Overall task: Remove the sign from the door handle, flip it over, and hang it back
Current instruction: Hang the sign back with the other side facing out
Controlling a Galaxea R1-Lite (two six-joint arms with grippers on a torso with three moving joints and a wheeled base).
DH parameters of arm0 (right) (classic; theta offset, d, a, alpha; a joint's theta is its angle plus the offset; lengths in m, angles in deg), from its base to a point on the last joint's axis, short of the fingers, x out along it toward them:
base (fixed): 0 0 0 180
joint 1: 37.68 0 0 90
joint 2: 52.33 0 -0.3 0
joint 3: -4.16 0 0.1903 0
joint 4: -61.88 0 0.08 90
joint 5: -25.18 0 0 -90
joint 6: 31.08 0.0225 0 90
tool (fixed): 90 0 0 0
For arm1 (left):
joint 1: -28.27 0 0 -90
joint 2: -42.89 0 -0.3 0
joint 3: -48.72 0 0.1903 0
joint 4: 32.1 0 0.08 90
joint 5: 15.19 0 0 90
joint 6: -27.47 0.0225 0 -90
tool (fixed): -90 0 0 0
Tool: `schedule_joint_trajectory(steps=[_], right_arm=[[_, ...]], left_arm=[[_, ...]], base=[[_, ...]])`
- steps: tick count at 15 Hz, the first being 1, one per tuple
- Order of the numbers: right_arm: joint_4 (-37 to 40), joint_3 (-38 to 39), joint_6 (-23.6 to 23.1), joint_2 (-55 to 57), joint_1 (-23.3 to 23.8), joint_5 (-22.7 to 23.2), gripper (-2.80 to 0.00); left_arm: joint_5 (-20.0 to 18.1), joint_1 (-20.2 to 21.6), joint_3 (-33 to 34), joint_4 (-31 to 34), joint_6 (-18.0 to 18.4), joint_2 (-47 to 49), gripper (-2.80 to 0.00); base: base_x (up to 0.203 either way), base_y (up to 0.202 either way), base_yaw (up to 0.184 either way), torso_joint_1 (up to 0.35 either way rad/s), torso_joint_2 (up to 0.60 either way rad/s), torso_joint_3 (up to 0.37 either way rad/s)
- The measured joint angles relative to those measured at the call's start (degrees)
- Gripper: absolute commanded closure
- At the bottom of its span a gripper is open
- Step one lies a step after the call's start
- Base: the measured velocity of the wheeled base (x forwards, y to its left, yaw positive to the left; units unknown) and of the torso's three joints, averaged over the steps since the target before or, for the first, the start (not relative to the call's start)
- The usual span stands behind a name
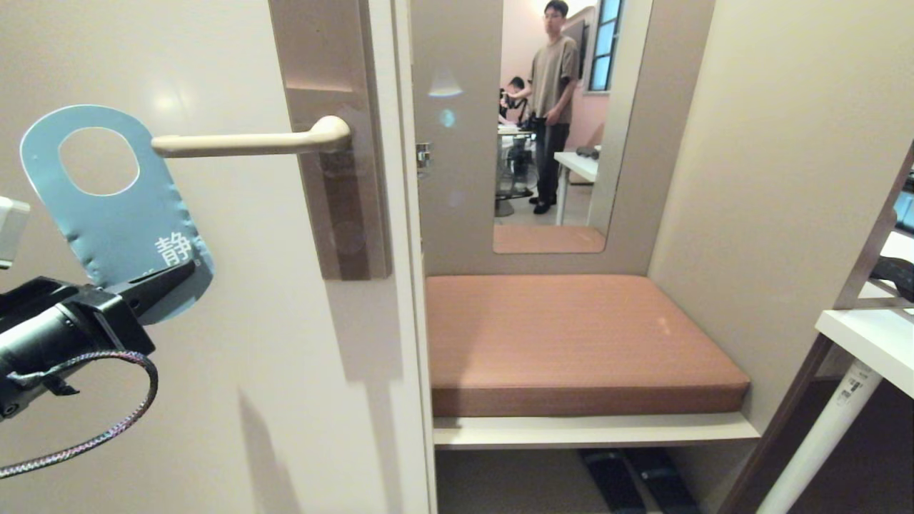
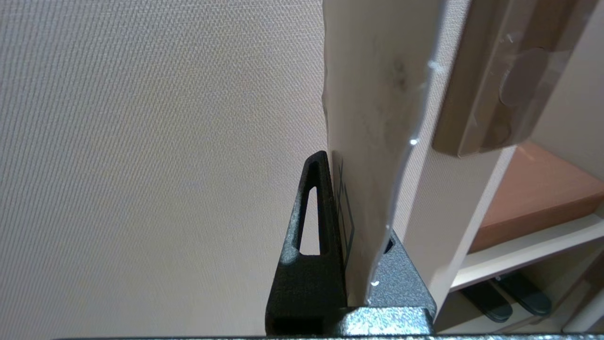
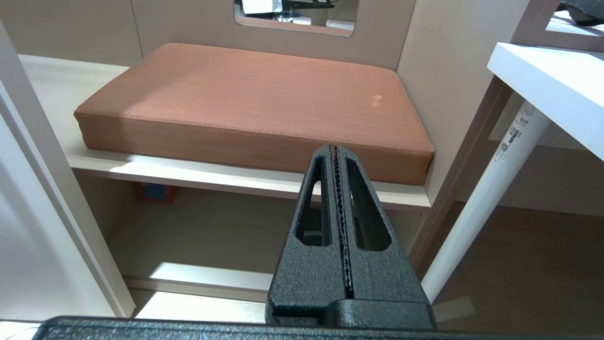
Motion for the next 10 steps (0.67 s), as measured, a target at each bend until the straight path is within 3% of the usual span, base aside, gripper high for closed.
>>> schedule_joint_trajectory(steps=[10], right_arm=[[0.00,0.00,-0.02,0.00,0.00,0.00,0.00]], left_arm=[[-0.02,-0.07,-3.44,0.02,0.85,4.74,0.00]], base=[[0.000,0.000,0.000,0.000,0.00,0.000]])
